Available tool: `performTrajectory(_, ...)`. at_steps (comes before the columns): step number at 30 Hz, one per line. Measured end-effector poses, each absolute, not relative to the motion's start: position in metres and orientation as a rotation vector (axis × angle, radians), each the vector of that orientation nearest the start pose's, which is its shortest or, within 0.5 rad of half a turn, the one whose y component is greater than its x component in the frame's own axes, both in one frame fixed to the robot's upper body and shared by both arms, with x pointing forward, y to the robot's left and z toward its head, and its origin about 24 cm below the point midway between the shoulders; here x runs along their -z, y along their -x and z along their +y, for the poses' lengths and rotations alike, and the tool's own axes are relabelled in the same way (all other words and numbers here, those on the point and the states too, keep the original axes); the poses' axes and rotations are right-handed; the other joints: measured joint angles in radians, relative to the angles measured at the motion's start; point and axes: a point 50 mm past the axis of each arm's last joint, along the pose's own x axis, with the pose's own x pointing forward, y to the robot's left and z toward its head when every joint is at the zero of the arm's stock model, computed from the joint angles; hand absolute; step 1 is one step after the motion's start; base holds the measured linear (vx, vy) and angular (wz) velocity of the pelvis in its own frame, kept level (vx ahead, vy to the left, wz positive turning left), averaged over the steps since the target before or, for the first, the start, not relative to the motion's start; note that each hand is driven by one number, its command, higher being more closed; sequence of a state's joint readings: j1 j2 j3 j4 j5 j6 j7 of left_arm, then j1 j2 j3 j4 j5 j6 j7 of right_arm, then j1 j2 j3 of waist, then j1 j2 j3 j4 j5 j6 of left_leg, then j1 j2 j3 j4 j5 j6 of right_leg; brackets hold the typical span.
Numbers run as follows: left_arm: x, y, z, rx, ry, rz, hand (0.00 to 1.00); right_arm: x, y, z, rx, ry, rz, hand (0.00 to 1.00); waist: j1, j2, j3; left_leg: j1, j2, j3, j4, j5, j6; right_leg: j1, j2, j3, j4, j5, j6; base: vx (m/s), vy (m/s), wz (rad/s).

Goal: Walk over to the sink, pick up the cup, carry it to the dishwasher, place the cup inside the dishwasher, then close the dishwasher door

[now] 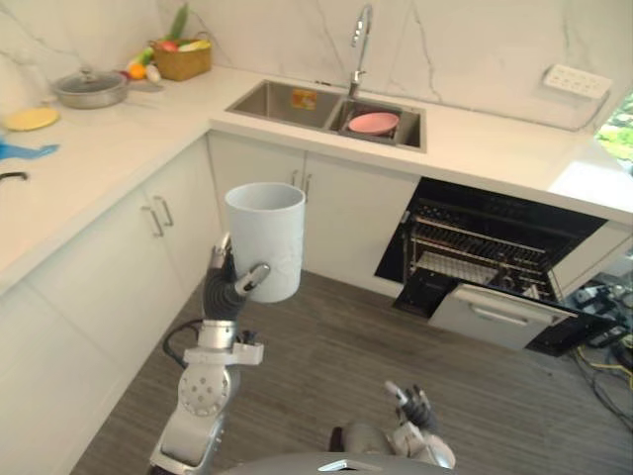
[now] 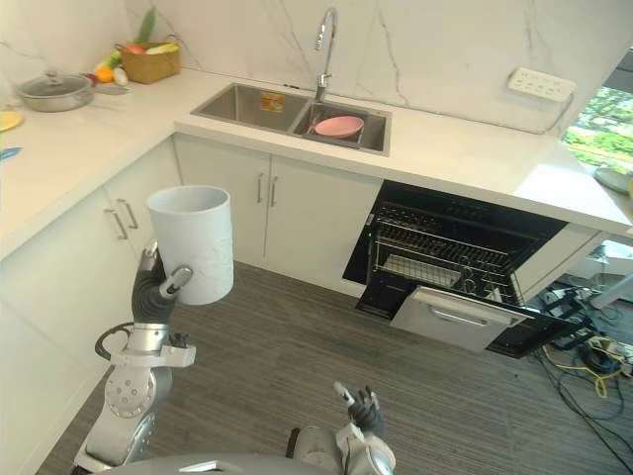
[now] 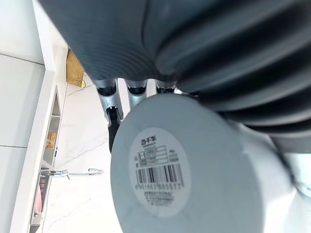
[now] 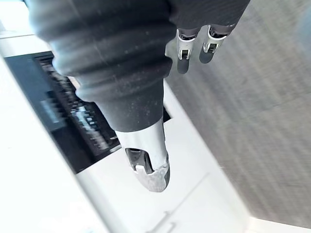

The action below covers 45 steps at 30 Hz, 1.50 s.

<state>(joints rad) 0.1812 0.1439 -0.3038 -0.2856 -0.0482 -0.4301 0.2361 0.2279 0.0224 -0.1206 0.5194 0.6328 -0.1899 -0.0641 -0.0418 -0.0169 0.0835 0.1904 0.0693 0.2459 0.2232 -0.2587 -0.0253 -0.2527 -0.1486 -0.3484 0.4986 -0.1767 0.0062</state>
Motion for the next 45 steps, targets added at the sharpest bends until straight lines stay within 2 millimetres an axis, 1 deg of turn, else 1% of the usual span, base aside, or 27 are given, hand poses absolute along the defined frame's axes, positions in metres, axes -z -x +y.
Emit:
performTrajectory(1, -0.101, -0.198, 0.120, 0.048, 0.092, -0.496, 1.00, 0.088, -0.151, -0.194, 0.537, -0.600, 0.409, 0.00, 0.003, -0.007, -0.002, 0.032, 0.000, 0.013, 0.005, -0.025, -0.025, 0.016, 0.003, -0.007, -0.135, 0.107, -0.021, 0.44, -0.197, -0.42)
performTrajectory(2, -0.104, -0.195, 0.123, 0.042, 0.087, -0.509, 1.00, 0.075, -0.152, -0.197, 0.547, -0.590, 0.337, 0.00, -0.001, -0.043, -0.012, 0.060, -0.015, 0.034, 0.028, -0.078, -0.039, 0.033, -0.005, -0.013, -0.213, 0.287, -0.063, 0.52, -0.258, -0.47)
performTrajectory(3, -0.102, -0.195, 0.123, 0.033, 0.090, -0.505, 1.00, 0.067, -0.154, -0.203, 0.545, -0.568, 0.296, 0.00, 0.003, -0.009, -0.005, 0.068, 0.006, 0.037, 0.051, -0.120, -0.045, 0.032, 0.012, -0.016, -0.185, 0.245, -0.054, 0.49, -0.245, -0.63)
performTrajectory(4, -0.099, -0.194, 0.122, 0.021, 0.093, -0.489, 1.00, 0.053, -0.151, -0.219, 0.610, -0.281, 0.207, 0.00, 0.006, 0.053, -0.012, 0.073, 0.061, 0.064, 0.084, -0.144, -0.056, 0.028, 0.061, -0.009, -0.158, 0.211, -0.060, 0.42, -0.224, -0.68)
performTrajectory(6, -0.100, -0.194, 0.126, 0.004, 0.099, -0.513, 1.00, 0.019, -0.139, -0.244, 0.687, -0.164, -0.087, 0.00, -0.003, 0.071, 0.004, 0.074, 0.076, 0.078, 0.121, -0.152, -0.044, 0.001, 0.075, 0.011, -0.092, 0.126, -0.050, 0.29, -0.170, -0.47)
performTrajectory(9, -0.105, -0.192, 0.128, -0.018, 0.121, -0.572, 1.00, -0.013, -0.124, -0.260, 0.812, -0.044, -0.241, 0.00, -0.043, 0.063, 0.013, 0.062, 0.130, 0.085, 0.316, -0.146, -0.032, -0.007, 0.097, 0.016, 0.028, -0.004, -0.064, 0.20, -0.168, -0.37)
performTrajectory(11, -0.104, -0.190, 0.122, -0.029, 0.152, -0.566, 1.00, -0.013, -0.121, -0.261, 0.796, -0.128, -0.214, 0.00, -0.030, 0.085, 0.025, -0.055, 0.235, 0.070, 0.643, -0.008, 0.108, 0.053, 0.150, 0.003, 0.017, -0.049, -0.066, 0.28, -0.189, -0.80)
performTrajectory(12, -0.103, -0.188, 0.119, -0.039, 0.172, -0.558, 1.00, -0.012, -0.116, -0.259, 0.811, -0.102, -0.196, 0.00, -0.019, 0.096, 0.026, -0.123, 0.288, 0.031, 0.781, 0.140, 0.134, 0.089, 0.176, 0.007, 0.013, -0.069, -0.060, 0.42, -0.124, -0.88)
performTrajectory(13, -0.101, -0.185, 0.117, -0.059, 0.172, -0.543, 1.00, -0.013, -0.112, -0.254, 0.750, -0.177, -0.229, 0.00, -0.011, 0.069, 0.030, -0.199, 0.294, -0.034, 0.929, 0.305, 0.098, 0.124, 0.189, 0.013, 0.007, -0.085, -0.086, 0.37, -0.070, -0.73)
performTrajectory(14, -0.097, -0.184, 0.117, -0.074, 0.177, -0.523, 1.00, -0.014, -0.112, -0.253, 0.699, -0.236, -0.268, 0.00, -0.014, 0.081, 0.032, -0.240, 0.288, -0.069, 0.988, 0.278, 0.056, 0.142, 0.200, 0.021, 0.004, -0.098, -0.093, 0.41, -0.039, -0.78)
performTrajectory(15, -0.092, -0.182, 0.117, -0.088, 0.171, -0.496, 1.00, -0.016, -0.115, -0.254, 0.643, -0.315, -0.314, 0.00, -0.015, 0.097, 0.032, -0.317, 0.272, -0.088, 1.033, 0.199, 0.027, 0.171, 0.205, 0.029, -0.006, -0.114, -0.109, 0.34, -0.019, -0.66)
performTrajectory(18, -0.084, -0.180, 0.119, -0.082, 0.151, -0.462, 1.00, -0.022, -0.131, -0.250, 0.569, -0.381, -0.373, 0.00, 0.015, 0.105, 0.036, -0.432, 0.192, -0.061, 0.898, 0.016, 0.029, 0.261, 0.202, 0.089, -0.092, -0.114, -0.118, 0.37, -0.004, -0.64)
performTrajectory(20, -0.081, -0.177, 0.119, -0.068, 0.141, -0.445, 1.00, -0.040, -0.152, -0.245, 0.500, -0.412, -0.424, 0.00, 0.038, 0.087, 0.030, -0.421, 0.112, -0.060, 0.578, -0.033, 0.027, 0.330, 0.183, 0.141, -0.159, -0.101, -0.087, 0.42, 0.041, -0.70)
performTrajectory(22, -0.079, -0.175, 0.119, -0.068, 0.137, -0.436, 1.00, -0.045, -0.170, -0.239, 0.449, -0.431, -0.409, 0.00, 0.045, 0.074, 0.024, -0.392, 0.037, -0.140, 0.244, 0.015, 0.004, 0.366, 0.166, 0.187, -0.199, -0.095, -0.065, 0.48, 0.105, -0.69)
performTrajectory(23, -0.077, -0.174, 0.119, -0.069, 0.129, -0.425, 1.00, -0.046, -0.177, -0.236, 0.432, -0.445, -0.389, 0.00, 0.055, 0.062, 0.023, -0.368, 0.000, -0.184, 0.114, 0.136, -0.012, 0.394, 0.152, 0.226, -0.224, -0.092, -0.048, 0.46, 0.144, -0.80)
performTrajectory(25, -0.075, -0.172, 0.119, -0.065, 0.125, -0.414, 1.00, -0.042, -0.181, -0.230, 0.438, -0.476, -0.354, 0.00, 0.056, 0.039, 0.007, -0.305, -0.048, -0.181, 0.014, 0.240, 0.005, 0.443, 0.117, 0.289, -0.275, -0.086, -0.010, 0.51, 0.173, -0.47)
performTrajectory(26, -0.078, -0.174, 0.116, -0.051, 0.125, -0.427, 1.00, -0.038, -0.178, -0.229, 0.453, -0.484, -0.327, 0.00, 0.039, 0.026, 0.004, -0.299, -0.059, -0.175, 0.036, 0.223, 0.035, 0.456, 0.101, 0.316, -0.293, -0.072, 0.007, 0.45, 0.156, -0.16)
performTrajectory(29, -0.082, -0.178, 0.115, -0.005, 0.104, -0.451, 1.00, -0.038, -0.182, -0.228, 0.436, -0.494, -0.296, 0.00, 0.039, 0.007, 0.008, -0.344, -0.054, -0.154, 0.206, 0.172, 0.055, 0.502, 0.095, 0.387, -0.326, 0.017, 0.023, 0.32, 0.140, -0.26)
performTrajectory(30, -0.083, -0.178, 0.114, 0.005, 0.101, -0.455, 1.00, -0.039, -0.183, -0.229, 0.433, -0.491, -0.298, 0.00, 0.041, 0.003, 0.004, -0.344, -0.057, -0.146, 0.196, 0.141, 0.037, 0.510, 0.094, 0.391, -0.329, 0.024, 0.030, 0.20, 0.134, -0.30)
performTrajectory(31, -0.084, -0.177, 0.110, 0.027, 0.110, -0.459, 1.00, -0.043, -0.181, -0.230, 0.424, -0.486, -0.305, 0.00, 0.042, 0.014, -0.018, -0.319, -0.049, -0.148, 0.113, 0.139, 0.049, 0.516, 0.099, 0.392, -0.327, 0.021, 0.045, 0.13, 0.117, -0.23)
performTrajectory(33, -0.084, -0.177, 0.106, 0.066, 0.109, -0.455, 1.00, -0.041, -0.180, -0.229, 0.430, -0.495, -0.292, 0.00, 0.037, -0.001, -0.055, -0.272, -0.080, -0.136, 0.067, 0.118, 0.059, 0.507, 0.068, 0.395, -0.295, 0.001, 0.057, 0.24, 0.133, -0.14)
performTrajectory(36, -0.086, -0.180, 0.105, 0.090, 0.098, -0.457, 1.00, -0.037, -0.183, -0.221, 0.416, -0.526, -0.258, 0.00, 0.041, -0.021, -0.043, -0.222, -0.084, -0.108, 0.029, 0.104, 0.082, 0.398, 0.056, 0.384, -0.062, 0.002, 0.068, 0.19, 0.122, -0.26)
performTrajectory(37, -0.086, -0.180, 0.107, 0.079, 0.094, -0.458, 1.00, -0.038, -0.186, -0.218, 0.412, -0.544, -0.261, 0.00, 0.042, -0.033, -0.032, -0.186, -0.086, -0.085, 0.013, 0.097, 0.092, 0.344, 0.034, 0.354, 0.068, 0.012, 0.120, 0.10, 0.092, -0.43)
performTrajectory(38, -0.086, -0.180, 0.107, 0.074, 0.091, -0.456, 1.00, -0.038, -0.187, -0.216, 0.403, -0.546, -0.259, 0.00, 0.041, -0.035, -0.027, -0.167, -0.087, -0.073, 0.006, 0.094, 0.098, 0.323, 0.020, 0.334, 0.125, 0.010, 0.131, 0.08, 0.082, -0.61)
performTrajectory(40, -0.086, -0.182, 0.111, 0.050, 0.082, -0.456, 1.00, -0.042, -0.195, -0.210, 0.351, -0.518, -0.263, 0.00, 0.042, -0.029, -0.023, -0.126, -0.075, -0.007, -0.026, 0.090, 0.102, 0.243, -0.051, 0.207, 0.204, -0.062, 0.093, 0.03, 0.084, -0.76)
performTrajectory(42, -0.087, -0.184, 0.117, 0.013, 0.061, -0.459, 1.00, -0.048, -0.204, -0.200, 0.282, -0.525, -0.280, 0.00, 0.041, -0.023, -0.021, -0.122, -0.049, 0.042, -0.034, 0.082, 0.088, 0.213, -0.080, 0.114, 0.094, -0.063, 0.065, -0.06, 0.040, -0.84)
performTrajectory(45, -0.089, -0.189, 0.130, -0.030, 0.019, -0.470, 1.00, -0.052, -0.211, -0.186, 0.205, -0.530, -0.282, 0.00, 0.043, -0.046, -0.027, -0.122, -0.037, 0.101, -0.009, 0.062, 0.056, 0.216, -0.090, 0.088, -0.151, 0.070, 0.032, -0.05, -0.093, -0.73)
